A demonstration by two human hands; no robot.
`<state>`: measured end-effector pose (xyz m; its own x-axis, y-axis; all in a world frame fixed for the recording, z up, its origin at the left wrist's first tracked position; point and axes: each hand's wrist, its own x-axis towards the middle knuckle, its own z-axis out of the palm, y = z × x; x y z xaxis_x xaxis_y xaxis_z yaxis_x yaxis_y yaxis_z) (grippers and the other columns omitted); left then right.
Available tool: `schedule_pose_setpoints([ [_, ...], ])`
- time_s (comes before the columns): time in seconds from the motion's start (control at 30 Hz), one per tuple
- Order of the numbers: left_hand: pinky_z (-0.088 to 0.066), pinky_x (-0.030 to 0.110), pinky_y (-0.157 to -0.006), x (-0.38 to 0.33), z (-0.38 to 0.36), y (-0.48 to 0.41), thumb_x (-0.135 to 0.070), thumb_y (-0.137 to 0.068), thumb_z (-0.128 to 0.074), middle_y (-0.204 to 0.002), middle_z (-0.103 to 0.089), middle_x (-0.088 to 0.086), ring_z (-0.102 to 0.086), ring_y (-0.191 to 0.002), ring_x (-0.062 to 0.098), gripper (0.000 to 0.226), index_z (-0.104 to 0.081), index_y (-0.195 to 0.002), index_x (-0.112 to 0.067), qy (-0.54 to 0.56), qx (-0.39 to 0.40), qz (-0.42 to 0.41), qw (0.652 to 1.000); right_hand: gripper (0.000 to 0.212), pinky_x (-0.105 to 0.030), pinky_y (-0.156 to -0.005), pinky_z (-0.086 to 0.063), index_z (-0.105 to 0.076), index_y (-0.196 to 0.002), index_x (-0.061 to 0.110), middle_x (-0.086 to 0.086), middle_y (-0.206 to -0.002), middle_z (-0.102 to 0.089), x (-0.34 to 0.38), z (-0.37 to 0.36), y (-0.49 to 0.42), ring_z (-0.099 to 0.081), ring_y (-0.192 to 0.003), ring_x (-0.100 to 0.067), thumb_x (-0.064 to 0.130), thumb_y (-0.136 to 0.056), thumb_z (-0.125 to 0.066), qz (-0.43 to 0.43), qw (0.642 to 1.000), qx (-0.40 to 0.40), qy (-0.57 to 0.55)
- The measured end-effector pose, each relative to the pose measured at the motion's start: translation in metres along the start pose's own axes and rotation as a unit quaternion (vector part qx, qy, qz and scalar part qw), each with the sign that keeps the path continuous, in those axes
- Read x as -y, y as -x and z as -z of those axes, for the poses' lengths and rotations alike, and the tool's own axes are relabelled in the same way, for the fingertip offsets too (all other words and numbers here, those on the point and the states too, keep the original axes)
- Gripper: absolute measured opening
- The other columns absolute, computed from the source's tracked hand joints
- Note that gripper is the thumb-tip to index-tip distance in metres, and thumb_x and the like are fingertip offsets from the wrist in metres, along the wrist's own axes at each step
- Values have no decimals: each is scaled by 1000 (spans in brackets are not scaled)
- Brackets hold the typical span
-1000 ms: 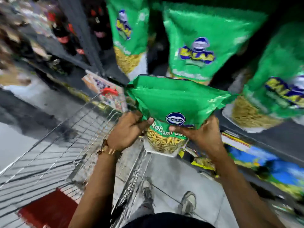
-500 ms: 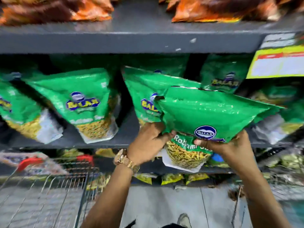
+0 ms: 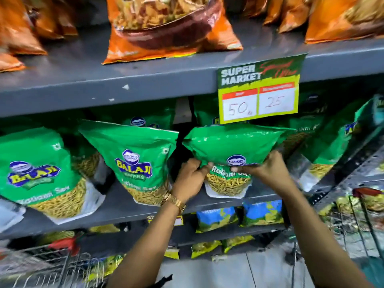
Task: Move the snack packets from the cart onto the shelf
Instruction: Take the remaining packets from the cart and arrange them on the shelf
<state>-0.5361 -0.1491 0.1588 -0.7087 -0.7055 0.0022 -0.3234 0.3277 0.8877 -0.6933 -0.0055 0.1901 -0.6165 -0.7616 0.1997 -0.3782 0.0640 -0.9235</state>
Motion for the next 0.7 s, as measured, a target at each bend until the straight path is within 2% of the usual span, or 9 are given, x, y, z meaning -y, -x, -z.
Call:
schedule_pose_setpoints([
  [0.17, -49, 48, -95, -6, -19, -4, -64, -76, -40, -117, -69, 11, -61, -115, 29, 69, -63, -111, -9, -3, -69, -2, 998, 43, -27, -75, -59, -73, -82, 32, 14, -87, -77, -25, -1, -22, -73, -86, 0, 43, -44, -89, 0, 999, 10, -31],
  [0.23, -48, 44, -98, -7, -24, -5, -64, -77, -41, -121, -68, 4, -59, -118, 26, 65, -62, -114, -14, -2, -82, 9, 997, 42, -29, -75, -58, -74, -83, 31, 17, -84, -77, -29, 0, -26, -73, -86, -1, 39, -45, -89, 2, 999, 18, -41],
  [0.33, -43, 36, -106, -8, -30, 1, -53, -88, -50, -129, -60, -9, -54, -124, 12, 52, -56, -126, -17, 41, -88, 6, 995, 36, -33, -77, -59, -73, -80, 34, 20, -81, -76, -31, -1, -21, -72, -84, 3, 40, -47, -89, 1, 999, 14, -42],
  [0.43, -37, 13, -101, -11, -44, 14, -37, -95, -55, -136, -50, -9, -46, -128, 4, 53, -41, -140, -14, 66, -139, 31, 988, 52, -39, -88, -59, -69, -89, 36, 10, -97, -77, -29, 4, -14, -72, -96, -5, 55, -45, -90, 2, 1000, 7, -30],
  [0.5, -30, -2, -100, -12, -59, 27, -29, -95, -56, -142, -40, -7, -37, -128, -5, 61, -28, -146, -12, 97, -222, 24, 970, 70, -42, -93, -56, -65, -104, 32, 6, -109, -74, -30, 15, -7, -69, -106, -13, 55, -42, -91, -15, 998, 13, -54],
  [0.53, -26, 2, -108, -14, -67, 34, -32, -94, -56, -147, -31, -6, -31, -132, -4, 68, -21, -149, -11, 103, -272, 12, 957, 78, -39, -94, -55, -61, -113, 31, 6, -115, -71, -30, 24, -1, -67, -109, -14, 49, -44, -93, -16, 998, 15, -66],
  [0.57, -25, 17, -117, -11, -75, 40, -38, -93, -55, -150, -24, -5, -28, -138, 5, 73, -18, -149, -11, 95, -311, -5, 946, 82, -33, -93, -55, -58, -120, 28, 6, -118, -69, -30, 35, 6, -65, -110, -13, 40, -47, -93, -18, 997, 14, -71],
  [0.63, -26, 46, -118, -10, -96, 56, -49, -89, -52, -154, -20, 0, -27, -143, 25, 80, -17, -149, -10, 65, -344, -36, 936, 73, -18, -83, -56, -56, -122, 23, 2, -114, -68, -31, 60, 21, -66, -101, -8, 28, -54, -85, -26, 995, 3, -92],
  [0.7, -26, 50, -117, -15, -117, 73, -52, -88, -53, -154, -21, 6, -25, -144, 30, 82, -19, -148, -7, 45, -328, -88, 939, 50, -12, -72, -55, -64, -108, 20, 0, -100, -72, -32, 87, 39, -69, -81, -1, 24, -59, -77, -26, 994, -16, -105],
])
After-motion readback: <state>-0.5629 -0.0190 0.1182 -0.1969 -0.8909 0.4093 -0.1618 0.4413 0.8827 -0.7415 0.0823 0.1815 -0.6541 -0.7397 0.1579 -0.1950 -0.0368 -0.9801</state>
